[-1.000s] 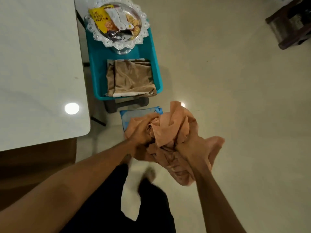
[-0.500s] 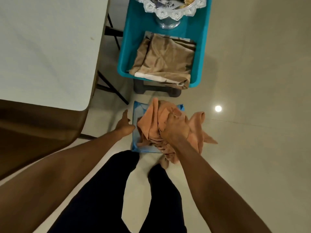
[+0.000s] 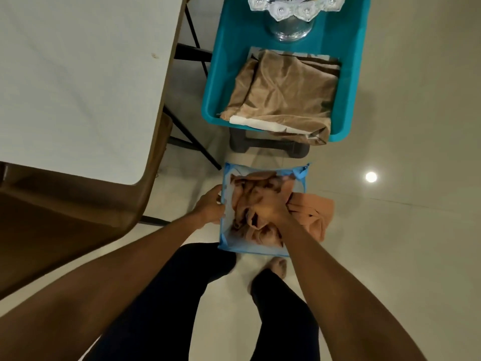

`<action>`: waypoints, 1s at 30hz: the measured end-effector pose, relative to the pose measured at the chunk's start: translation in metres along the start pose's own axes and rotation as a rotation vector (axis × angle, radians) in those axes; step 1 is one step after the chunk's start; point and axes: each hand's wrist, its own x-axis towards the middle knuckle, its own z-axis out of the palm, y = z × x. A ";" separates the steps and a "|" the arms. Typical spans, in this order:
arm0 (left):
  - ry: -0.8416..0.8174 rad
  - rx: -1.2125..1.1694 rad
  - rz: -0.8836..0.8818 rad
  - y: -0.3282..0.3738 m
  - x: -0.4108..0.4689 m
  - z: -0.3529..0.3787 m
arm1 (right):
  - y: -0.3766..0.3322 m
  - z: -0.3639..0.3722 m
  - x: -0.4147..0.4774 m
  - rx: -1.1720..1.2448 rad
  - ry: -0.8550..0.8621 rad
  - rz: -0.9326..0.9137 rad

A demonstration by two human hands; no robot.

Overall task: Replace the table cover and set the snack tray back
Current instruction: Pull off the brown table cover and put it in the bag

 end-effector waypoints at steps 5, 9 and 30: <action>-0.029 0.035 0.010 0.008 -0.006 0.000 | 0.004 -0.012 -0.052 0.020 0.483 -0.041; -0.010 0.080 0.005 0.016 -0.007 0.003 | 0.030 -0.018 -0.084 0.154 0.797 0.144; -0.025 0.067 0.001 0.021 -0.003 0.007 | -0.005 -0.008 -0.106 0.361 0.729 0.252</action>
